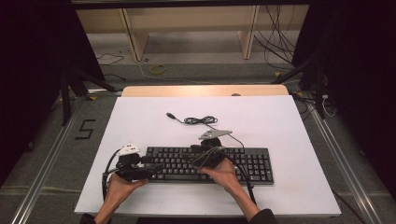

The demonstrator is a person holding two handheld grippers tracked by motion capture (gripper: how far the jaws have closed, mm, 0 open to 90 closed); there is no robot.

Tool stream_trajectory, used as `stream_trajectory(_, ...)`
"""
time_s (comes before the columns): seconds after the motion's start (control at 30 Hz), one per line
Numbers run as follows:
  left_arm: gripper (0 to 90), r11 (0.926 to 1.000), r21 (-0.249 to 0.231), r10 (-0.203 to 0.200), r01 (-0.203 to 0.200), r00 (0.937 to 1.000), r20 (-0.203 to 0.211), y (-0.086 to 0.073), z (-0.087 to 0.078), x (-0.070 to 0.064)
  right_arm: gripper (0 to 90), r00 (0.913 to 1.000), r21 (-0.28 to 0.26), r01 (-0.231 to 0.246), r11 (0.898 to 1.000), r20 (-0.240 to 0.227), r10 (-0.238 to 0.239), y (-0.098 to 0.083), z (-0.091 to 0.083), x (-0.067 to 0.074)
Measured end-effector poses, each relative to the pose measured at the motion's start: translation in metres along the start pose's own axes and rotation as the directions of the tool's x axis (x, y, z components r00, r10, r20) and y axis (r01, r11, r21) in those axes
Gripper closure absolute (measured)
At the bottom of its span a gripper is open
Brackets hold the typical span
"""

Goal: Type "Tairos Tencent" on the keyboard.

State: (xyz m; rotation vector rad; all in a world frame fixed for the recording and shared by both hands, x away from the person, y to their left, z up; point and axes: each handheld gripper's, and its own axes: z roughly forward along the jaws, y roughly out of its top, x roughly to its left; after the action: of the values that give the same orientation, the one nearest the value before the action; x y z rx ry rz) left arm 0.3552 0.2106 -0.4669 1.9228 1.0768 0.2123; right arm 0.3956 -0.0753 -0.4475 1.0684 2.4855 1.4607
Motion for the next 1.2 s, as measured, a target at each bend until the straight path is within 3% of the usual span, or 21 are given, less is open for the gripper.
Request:
stream_trajectory(0.2, 37.1, 1.0000, 0.004, -0.001, 0.001, 1.0000, -0.006, 0.001, 0.003, 0.001, 42.8, 1.0000, -0.013, -0.001, 1.000, 0.010, 0.002, -0.001, -0.007, -0.002)
stream_trajectory(0.27, 45.2, 0.9999, 0.011, 0.002, -0.002, 0.9999, -0.014, 0.001, 0.003, 0.002, 41.6, 0.9999, -0.020, 0.000, 1.000, 0.015, 0.000, -0.002, -0.009, -0.003)
stream_trajectory(0.63, 69.8, 0.9976, 0.070, 0.005, -0.002, 0.9987, -0.051, 0.000, 0.009, 0.003, 39.2, 0.9995, -0.036, 0.007, 0.999, 0.030, -0.006, -0.003, -0.018, -0.005)
stream_trajectory(1.2, 87.3, 0.9943, 0.106, -0.003, 0.010, 0.9980, -0.063, 0.003, 0.011, 0.006, 38.7, 0.9992, -0.028, 0.008, 1.000, 0.040, -0.006, -0.007, -0.019, -0.009)
